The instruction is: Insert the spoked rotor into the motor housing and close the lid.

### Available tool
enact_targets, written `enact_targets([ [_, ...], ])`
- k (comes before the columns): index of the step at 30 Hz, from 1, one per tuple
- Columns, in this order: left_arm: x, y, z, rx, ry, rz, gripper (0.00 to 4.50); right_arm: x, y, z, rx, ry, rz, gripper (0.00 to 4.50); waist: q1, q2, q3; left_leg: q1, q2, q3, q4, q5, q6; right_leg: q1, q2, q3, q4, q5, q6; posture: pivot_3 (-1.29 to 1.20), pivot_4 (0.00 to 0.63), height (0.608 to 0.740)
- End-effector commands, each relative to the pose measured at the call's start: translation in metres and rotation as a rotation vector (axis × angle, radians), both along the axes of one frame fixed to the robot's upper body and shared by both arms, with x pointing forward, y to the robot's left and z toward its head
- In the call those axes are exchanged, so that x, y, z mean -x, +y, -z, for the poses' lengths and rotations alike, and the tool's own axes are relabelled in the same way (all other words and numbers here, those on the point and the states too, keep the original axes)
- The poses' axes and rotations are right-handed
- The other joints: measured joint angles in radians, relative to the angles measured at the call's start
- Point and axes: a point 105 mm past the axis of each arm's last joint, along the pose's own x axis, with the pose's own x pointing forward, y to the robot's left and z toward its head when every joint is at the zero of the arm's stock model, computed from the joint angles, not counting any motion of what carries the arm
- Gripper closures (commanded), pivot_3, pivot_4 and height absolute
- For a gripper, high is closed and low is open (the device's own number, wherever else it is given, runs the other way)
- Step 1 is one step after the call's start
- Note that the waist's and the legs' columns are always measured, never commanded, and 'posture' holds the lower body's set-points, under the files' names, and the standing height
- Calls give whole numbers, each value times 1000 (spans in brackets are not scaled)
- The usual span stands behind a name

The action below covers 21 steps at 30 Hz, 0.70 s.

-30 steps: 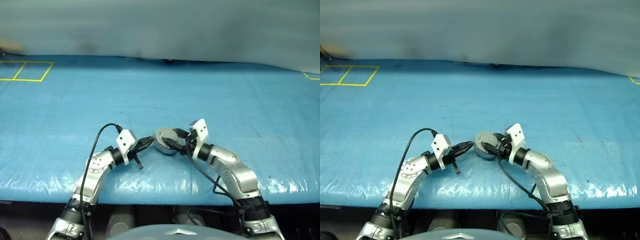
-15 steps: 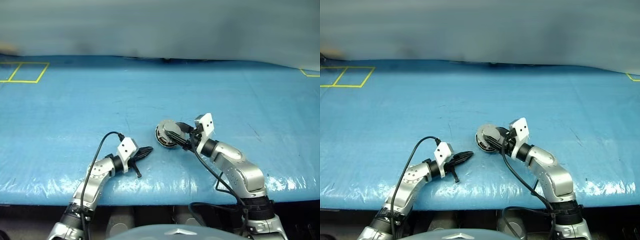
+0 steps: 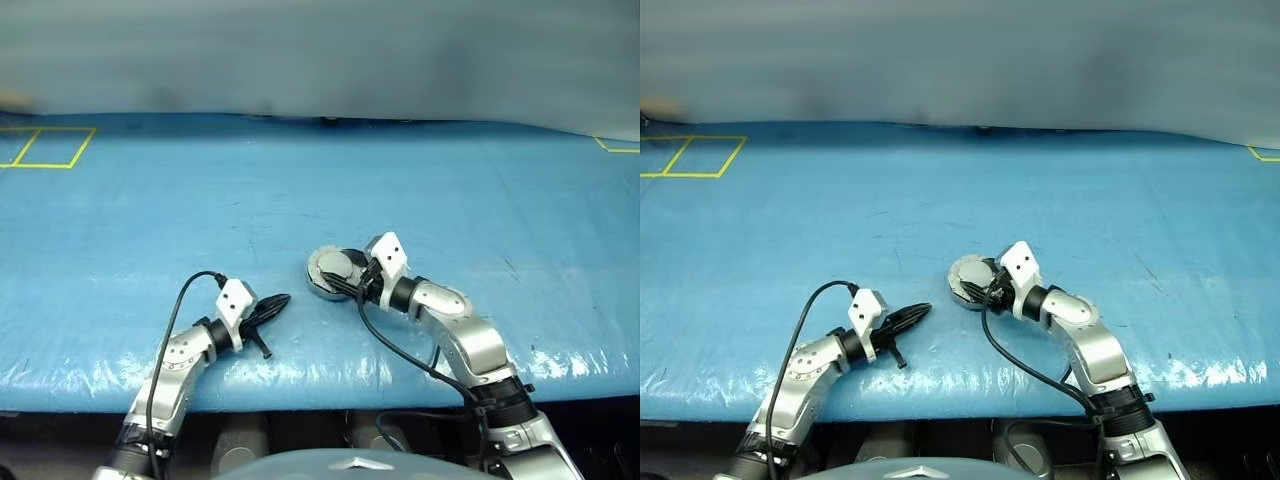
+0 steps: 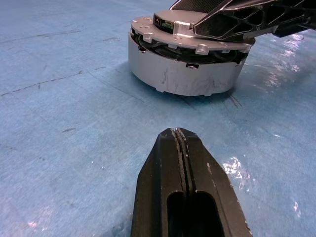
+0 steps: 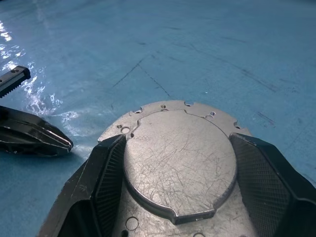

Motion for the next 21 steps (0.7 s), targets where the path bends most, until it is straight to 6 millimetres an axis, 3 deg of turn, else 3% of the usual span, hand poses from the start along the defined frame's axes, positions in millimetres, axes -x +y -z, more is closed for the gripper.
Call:
enact_targets([
  [1,-2,5,-11,17,-37,-25,4476,5,5,12,34,33,-33,1503,-1,0,0,0,0,0,0,0,0,0,0,0,0,0,0,0,150,740],
  [14,-2,5,-12,32,-45,-50,4476,3,3,37,201,20,-16,1503,-9,-4,-4,3,0,1,1,0,-1,2,0,0,1,0,0,0,150,740],
  [21,-5,8,-13,33,-58,-74,4476,10,18,40,181,47,-49,1503,-9,-6,-5,3,1,1,1,0,-1,1,0,0,1,0,-1,0,150,740],
])
